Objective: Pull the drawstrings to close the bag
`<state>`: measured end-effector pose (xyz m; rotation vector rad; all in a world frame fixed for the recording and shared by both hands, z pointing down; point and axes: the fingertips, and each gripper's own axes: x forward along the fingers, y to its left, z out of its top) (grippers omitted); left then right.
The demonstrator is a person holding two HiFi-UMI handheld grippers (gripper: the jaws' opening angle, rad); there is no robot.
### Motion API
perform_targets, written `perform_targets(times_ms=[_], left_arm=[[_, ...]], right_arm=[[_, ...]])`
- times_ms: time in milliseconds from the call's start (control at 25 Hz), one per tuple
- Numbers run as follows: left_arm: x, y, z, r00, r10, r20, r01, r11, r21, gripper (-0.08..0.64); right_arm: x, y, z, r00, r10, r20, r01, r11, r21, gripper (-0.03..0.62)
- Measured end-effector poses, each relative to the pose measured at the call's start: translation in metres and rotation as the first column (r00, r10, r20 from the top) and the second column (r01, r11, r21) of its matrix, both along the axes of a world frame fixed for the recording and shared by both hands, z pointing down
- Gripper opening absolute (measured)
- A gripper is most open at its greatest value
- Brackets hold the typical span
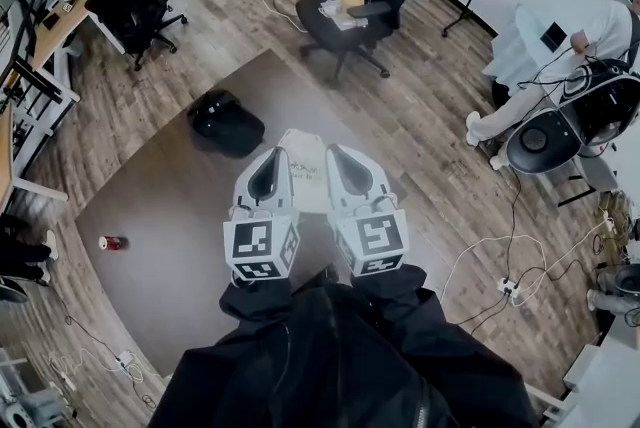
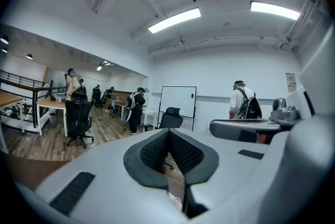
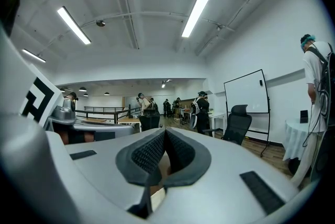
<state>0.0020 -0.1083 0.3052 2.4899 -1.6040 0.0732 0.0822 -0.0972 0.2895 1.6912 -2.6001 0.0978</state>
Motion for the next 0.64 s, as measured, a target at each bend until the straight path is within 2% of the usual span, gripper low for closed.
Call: perform_targets(times_ms=[640], left_arm=[[0.009,0.008,0.008,1.0,-0.008,0.03,0.008,1.0,-0.013,0.032]], right_arm=[[0.011,0.009,0.005,1.0,0.0,0.003,0.001,1.0,-0.008,0.02]])
